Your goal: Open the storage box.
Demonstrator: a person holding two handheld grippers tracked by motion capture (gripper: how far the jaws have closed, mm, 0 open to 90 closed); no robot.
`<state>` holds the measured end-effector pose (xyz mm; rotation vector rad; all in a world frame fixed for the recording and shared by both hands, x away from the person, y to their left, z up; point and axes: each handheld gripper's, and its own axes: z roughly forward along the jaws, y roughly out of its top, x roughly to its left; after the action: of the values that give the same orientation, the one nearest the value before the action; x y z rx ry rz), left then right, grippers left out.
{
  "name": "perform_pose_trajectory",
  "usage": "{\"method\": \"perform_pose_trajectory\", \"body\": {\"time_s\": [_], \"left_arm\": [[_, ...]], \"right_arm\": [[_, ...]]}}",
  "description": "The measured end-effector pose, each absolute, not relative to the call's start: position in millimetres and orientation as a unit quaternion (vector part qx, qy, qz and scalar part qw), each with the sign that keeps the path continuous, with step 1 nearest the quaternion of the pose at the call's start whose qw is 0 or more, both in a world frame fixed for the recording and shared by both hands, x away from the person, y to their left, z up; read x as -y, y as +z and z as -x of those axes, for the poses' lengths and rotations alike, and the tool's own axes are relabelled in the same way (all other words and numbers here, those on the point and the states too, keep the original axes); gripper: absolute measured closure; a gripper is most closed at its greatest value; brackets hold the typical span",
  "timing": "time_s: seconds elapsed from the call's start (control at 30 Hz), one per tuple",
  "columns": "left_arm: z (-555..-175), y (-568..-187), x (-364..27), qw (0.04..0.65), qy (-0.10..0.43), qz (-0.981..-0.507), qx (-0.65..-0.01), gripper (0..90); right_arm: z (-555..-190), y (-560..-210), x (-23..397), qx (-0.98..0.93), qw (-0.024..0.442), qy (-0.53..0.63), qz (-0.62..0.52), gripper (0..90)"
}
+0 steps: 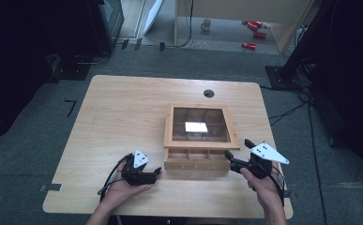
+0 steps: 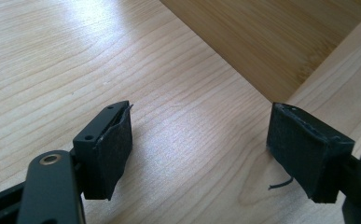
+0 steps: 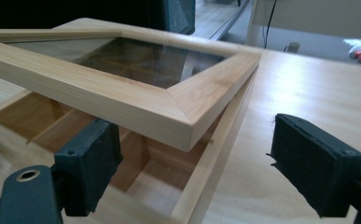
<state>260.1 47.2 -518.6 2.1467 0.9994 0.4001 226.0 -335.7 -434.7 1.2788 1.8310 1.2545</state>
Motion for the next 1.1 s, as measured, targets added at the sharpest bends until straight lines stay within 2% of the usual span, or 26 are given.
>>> {"method": "perform_pose_trajectory", "body": {"time_s": [0.2, 0.53, 0.77, 0.97, 1.1], "left_arm": [[-261, -518, -47, 0.364, 0.154, -0.832, -0.39, 23.0], [-261, -518, -47, 0.368, 0.148, -0.829, -0.395, 23.1], [-261, -518, -48, 0.369, 0.146, -0.828, -0.396, 23.2], [-261, -518, -48, 0.368, 0.148, -0.829, -0.395, 23.5], [-261, -518, -48, 0.368, 0.148, -0.828, -0.396, 23.5]], "right_arm": [[-240, -411, 336, -0.684, 0.31, 0.469, -0.465, 16.1], [-263, -391, 336, -0.672, 0.339, 0.484, -0.447, 17.0], [-277, -377, 337, -0.666, 0.354, 0.495, -0.432, 22.7], [-294, -371, 340, -0.659, 0.334, 0.521, -0.427, 27.6], [-302, -369, 340, -0.658, 0.331, 0.526, -0.425, 27.8]]}}
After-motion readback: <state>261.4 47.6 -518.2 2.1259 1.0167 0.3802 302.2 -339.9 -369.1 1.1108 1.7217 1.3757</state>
